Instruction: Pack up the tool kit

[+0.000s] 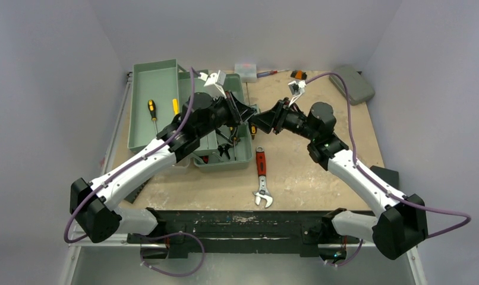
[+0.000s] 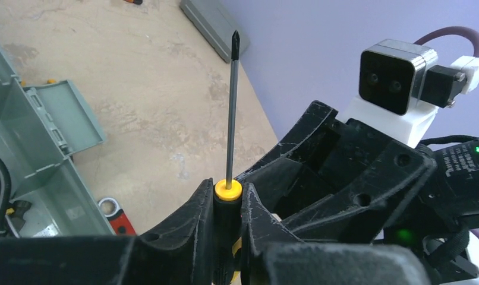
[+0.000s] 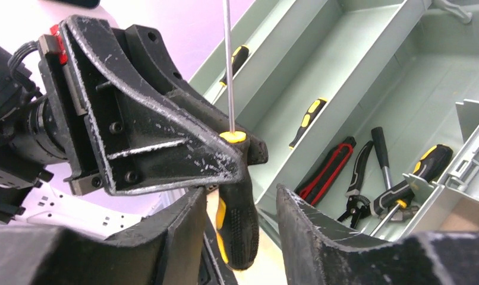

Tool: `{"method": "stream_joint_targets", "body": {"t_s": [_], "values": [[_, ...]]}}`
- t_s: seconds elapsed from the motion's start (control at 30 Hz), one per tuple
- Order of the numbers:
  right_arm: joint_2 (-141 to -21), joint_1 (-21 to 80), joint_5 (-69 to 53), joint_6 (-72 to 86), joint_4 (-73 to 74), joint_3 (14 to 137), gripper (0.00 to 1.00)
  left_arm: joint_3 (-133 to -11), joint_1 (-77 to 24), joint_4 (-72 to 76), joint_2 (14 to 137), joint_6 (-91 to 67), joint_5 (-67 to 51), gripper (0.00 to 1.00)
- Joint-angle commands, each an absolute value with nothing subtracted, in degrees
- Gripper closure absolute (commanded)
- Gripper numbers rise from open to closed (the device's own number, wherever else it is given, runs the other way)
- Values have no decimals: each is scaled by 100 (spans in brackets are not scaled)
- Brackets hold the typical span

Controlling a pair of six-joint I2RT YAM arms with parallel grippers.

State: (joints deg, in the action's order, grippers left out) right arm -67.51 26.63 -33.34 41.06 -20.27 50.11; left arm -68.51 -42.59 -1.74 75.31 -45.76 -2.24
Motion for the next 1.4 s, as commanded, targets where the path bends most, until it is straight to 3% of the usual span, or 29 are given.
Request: {"method": "stream_joint_targets", "body": {"t_s": [0.0, 0.13, 0.4, 0.63, 0.7, 0.77, 0.83, 1.13, 1.37], "values": [[-6631, 2687, -3082, 3868, -2056, 5111, 49, -7120, -3981, -421, 7438, -4223, -114, 100], [-6461, 2682, -2593, 3536, -1510, 5189, 42, -7927, -3532, -2132, 7495, -3514, 853, 100], [-6677, 2685, -2274, 3418, -1319, 5247, 38, -8466, -3177, -3483, 7889, -2779, 3027, 100], [-7183, 2683, -797, 3101, 115, 5791, 36, -8737, -3093, -3832, 8544, -2625, 3453, 99], [-7456, 2677, -442, 2915, 525, 6011, 33, -8761, -3086, -3878, 8674, -2632, 3546, 87], [-7795, 2674, -166, 2771, 823, 6205, 30, -8735, -3089, -3863, 8709, -2641, 3529, 58], [-8094, 2677, 136, 2709, 1036, 6359, 30, -8713, -3086, -3795, 8684, -2645, 3391, 49], [-8824, 2665, 967, 3053, 1053, 6553, 35, -8522, -3132, -3434, 7978, -2568, 1729, 25], [-9122, 2393, 1208, 3398, 654, 6435, 43, -8354, -3683, -3647, 7539, -2656, 1305, 21]]}}
